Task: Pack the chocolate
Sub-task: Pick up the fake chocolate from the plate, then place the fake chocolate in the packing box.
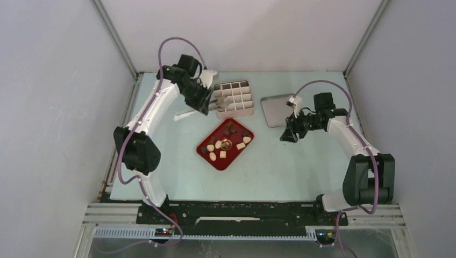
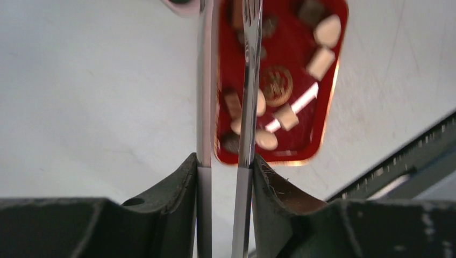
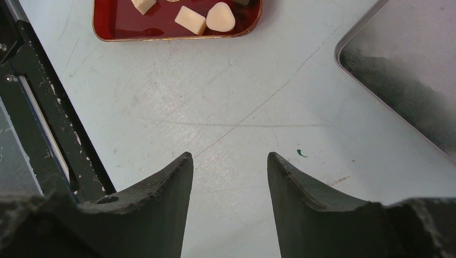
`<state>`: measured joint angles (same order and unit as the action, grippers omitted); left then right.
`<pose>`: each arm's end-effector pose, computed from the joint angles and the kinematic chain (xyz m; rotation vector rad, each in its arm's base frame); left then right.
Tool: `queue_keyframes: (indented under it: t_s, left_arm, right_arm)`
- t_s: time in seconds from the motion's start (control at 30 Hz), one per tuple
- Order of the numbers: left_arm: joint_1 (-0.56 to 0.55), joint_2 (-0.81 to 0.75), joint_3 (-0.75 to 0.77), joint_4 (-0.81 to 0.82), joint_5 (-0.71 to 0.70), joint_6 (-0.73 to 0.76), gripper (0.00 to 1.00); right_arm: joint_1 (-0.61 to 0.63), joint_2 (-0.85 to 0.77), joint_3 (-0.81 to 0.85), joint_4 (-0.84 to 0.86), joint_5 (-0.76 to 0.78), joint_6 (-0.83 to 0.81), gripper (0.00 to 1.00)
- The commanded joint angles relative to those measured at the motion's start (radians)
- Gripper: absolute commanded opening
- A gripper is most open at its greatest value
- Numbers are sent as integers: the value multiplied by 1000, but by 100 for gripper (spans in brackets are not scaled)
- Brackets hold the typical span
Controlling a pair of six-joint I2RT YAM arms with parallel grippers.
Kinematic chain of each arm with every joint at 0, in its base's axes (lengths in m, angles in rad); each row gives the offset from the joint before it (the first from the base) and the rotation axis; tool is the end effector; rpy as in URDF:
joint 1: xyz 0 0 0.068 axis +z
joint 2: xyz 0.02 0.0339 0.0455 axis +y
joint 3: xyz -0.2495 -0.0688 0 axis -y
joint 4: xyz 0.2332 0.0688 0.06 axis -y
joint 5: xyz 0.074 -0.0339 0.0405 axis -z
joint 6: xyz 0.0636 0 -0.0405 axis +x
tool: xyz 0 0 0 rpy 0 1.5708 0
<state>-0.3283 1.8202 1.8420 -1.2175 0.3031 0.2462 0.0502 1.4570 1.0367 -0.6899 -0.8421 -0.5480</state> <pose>0.3373 -0.1349 0.2950 0.8547 2.6122 -0.4406 0.2780 0.0615 0.2168 -0.9317 2.1811 0.8875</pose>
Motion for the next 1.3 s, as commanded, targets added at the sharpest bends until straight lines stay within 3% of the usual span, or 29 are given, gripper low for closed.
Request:
queue_keyframes:
  t_s: [0.0, 0.2, 0.53, 0.97, 1.27]
  left_arm:
    - [12, 59, 159, 173, -77, -90, 16]
    - [15, 166, 257, 323, -158, -164, 16]
    - [22, 354, 456, 336, -171, -195, 17]
    - [61, 427, 453, 320, -54, -211, 22]
    - [61, 481, 490, 317, -71, -213, 25]
  right_arm:
    - [-10, -4, 4, 14, 9, 12, 56]
    - [-19, 6, 4, 13, 9, 18, 56]
    - [-37, 22, 5, 12, 9, 19, 56]
    - [-41, 41, 5, 9, 6, 15, 56]
    - [-41, 46, 4, 8, 8, 13, 55]
